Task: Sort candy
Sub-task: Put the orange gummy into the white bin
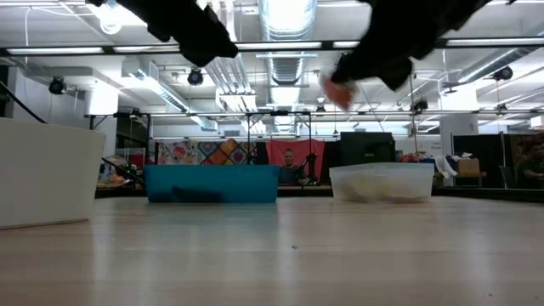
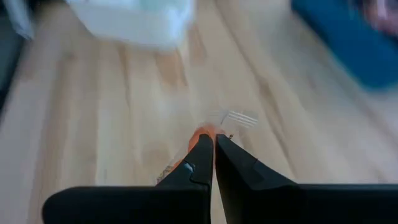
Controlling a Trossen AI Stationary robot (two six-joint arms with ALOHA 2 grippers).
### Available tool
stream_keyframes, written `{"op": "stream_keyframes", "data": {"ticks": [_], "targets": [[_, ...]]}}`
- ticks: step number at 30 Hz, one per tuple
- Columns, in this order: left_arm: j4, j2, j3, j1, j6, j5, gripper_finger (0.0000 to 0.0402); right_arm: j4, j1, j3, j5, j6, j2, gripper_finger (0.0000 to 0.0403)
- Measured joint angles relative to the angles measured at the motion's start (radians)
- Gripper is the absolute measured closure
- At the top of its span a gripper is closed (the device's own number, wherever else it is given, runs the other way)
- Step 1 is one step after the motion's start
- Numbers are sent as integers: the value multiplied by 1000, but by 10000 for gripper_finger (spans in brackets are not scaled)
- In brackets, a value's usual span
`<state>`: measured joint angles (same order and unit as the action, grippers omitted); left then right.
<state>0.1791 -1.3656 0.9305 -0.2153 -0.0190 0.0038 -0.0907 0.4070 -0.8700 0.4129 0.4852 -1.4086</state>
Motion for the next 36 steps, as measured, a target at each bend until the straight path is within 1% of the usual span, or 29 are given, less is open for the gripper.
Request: {"op": "stream_keyframes", "data": {"ticks": [5, 8, 10, 13, 17, 19, 22, 25, 29, 33, 36], "targets": [[-329, -17, -145, 0, 23, 39, 324, 385, -7, 74, -4, -336, 0, 394], [-541, -40, -219, 1, 28, 66, 319, 560, -9, 105, -62, -485, -1, 394], [-642, -53, -251, 1, 40, 68, 310, 616, -9, 110, -96, -555, -2, 394], [-751, -81, -272, 1, 50, 72, 289, 658, -9, 110, -156, -633, -2, 394], [-932, -154, -267, 1, 45, 151, 252, 694, -12, 110, -231, -720, -2, 394], [-980, -195, -251, 1, 36, 190, 236, 702, -14, 110, -250, -739, -2, 394], [-996, -246, -215, 1, 23, 239, 218, 703, -14, 110, -257, -763, -2, 394], [-1002, -299, -170, 1, 25, 250, 210, 702, -17, 110, -260, -766, -2, 394], [-1001, -344, -121, 3, 28, 256, 210, 697, -17, 110, -260, -771, -2, 394], [-1002, -346, -107, 4, 18, 295, 213, 691, -17, 110, -260, -778, -2, 394], [-1001, -340, -110, 4, 9, 296, 236, 688, -17, 110, -258, -778, -2, 394]]}}
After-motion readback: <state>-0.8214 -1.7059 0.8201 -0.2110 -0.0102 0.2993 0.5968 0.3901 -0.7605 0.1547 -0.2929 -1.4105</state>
